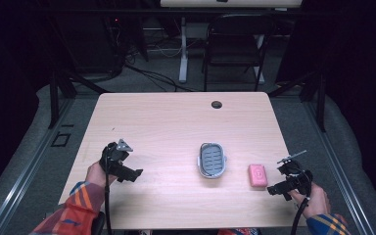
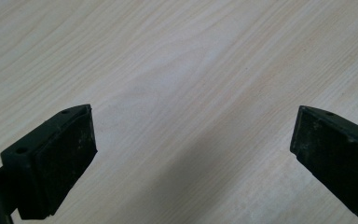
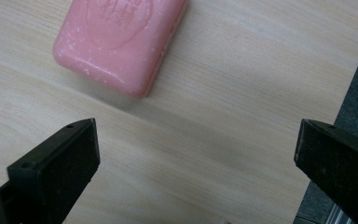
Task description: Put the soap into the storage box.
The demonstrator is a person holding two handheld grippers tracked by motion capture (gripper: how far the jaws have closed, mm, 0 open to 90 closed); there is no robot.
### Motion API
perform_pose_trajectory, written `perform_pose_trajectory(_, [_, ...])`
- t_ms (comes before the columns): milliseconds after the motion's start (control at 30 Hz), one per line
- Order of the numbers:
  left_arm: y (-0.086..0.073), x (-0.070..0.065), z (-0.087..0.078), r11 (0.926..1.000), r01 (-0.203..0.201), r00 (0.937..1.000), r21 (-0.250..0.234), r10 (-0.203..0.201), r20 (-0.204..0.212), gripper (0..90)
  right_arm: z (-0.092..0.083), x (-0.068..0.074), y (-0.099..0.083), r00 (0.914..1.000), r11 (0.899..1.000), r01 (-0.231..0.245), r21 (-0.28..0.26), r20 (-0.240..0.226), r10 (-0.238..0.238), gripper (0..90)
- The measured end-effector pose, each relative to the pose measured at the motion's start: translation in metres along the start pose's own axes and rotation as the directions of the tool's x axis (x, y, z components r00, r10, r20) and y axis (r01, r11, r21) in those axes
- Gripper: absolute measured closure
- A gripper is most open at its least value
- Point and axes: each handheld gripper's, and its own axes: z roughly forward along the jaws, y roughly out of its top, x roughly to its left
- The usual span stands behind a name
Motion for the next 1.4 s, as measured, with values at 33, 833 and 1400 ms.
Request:
perform_pose_trajectory(33, [0.000, 0.000, 0.000, 1.0000, 0.001, 1.0000, 0.001, -0.001, 0.000, 0.1, 0.000, 0.001, 0.000, 1.0000, 1.000, -0.001, -0.001, -0.003, 0.001, 0.0])
perform_pose_trajectory(833, [0.000, 0.000, 0.001, 0.9999, -0.001, 1.0000, 0.010, 0.001, 0.001, 0.1, -0.003, 0.008, 0.004, 0.9995, 0.999, -0.013, -0.032, -0.027, 0.012, 0.0])
perform_pose_trajectory(1400, [0.001, 0.001, 0.004, 0.9999, -0.001, 1.0000, 0.015, 0.001, 0.002, 0.1, -0.010, 0.023, 0.021, 0.9977, 0.996, -0.021, -0.084, -0.066, 0.015, 0.0])
